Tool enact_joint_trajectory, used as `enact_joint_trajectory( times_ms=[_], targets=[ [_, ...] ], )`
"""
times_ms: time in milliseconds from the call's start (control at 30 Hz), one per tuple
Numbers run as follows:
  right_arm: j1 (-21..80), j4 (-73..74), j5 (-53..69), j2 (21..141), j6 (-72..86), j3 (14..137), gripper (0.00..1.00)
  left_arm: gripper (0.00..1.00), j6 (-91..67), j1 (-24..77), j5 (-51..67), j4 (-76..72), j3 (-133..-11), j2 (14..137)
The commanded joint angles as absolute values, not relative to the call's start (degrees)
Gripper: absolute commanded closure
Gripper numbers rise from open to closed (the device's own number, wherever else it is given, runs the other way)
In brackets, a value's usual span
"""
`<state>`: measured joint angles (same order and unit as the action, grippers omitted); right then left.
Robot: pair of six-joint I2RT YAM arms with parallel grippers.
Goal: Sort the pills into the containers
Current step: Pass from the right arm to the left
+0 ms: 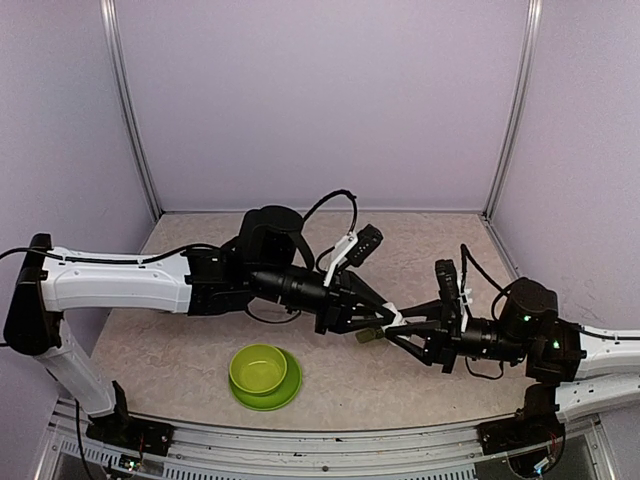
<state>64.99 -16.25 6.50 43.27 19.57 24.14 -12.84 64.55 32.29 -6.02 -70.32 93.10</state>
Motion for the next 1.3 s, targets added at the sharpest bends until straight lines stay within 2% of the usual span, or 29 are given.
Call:
enact_joint_trajectory(
  times_ms=[0, 267, 333, 433, 600, 733, 1033, 1267],
  targets=[
    [65.3, -20.7, 10.1, 43.3, 31.4, 23.5, 1.0, 0.9, -2.5, 67.2, 38.2, -8.5, -68.7, 89.7],
    [65.3, -23.3, 12.4, 43.9, 33.1, 22.2, 1.0, 0.92, -2.8, 67.4, 41.1, -10.5, -66.9, 88.9],
    [65.3, -21.8, 11.5, 43.5, 31.9, 22.3, 0.95, 0.92, -3.2, 67.4, 40.3, -10.4, -66.8, 88.7],
    [65.3, -18.6, 8.8, 42.1, 30.4, 22.6, 0.85, 0.92, -3.4, 67.3, 37.8, -9.6, -66.6, 88.3],
    [65.3, -12.7, 4.5, 37.1, 28.3, 23.1, 0.57, 0.92, -4.1, 66.2, 33.6, -8.3, -65.4, 87.2],
    [65.3, -6.7, -1.7, 32.0, 27.4, 23.6, 0.42, 0.91, -4.7, 64.8, 29.0, -7.1, -64.3, 86.3],
    [65.3, 2.2, -13.3, 22.1, 28.7, 21.9, 0.32, 0.9, -6.6, 59.0, 20.8, -4.9, -62.0, 84.9],
    [65.3, 4.4, -16.0, 25.1, 30.0, 21.2, 0.27, 0.9, -6.9, 54.0, 13.2, -2.8, -60.3, 84.0]
  ],
)
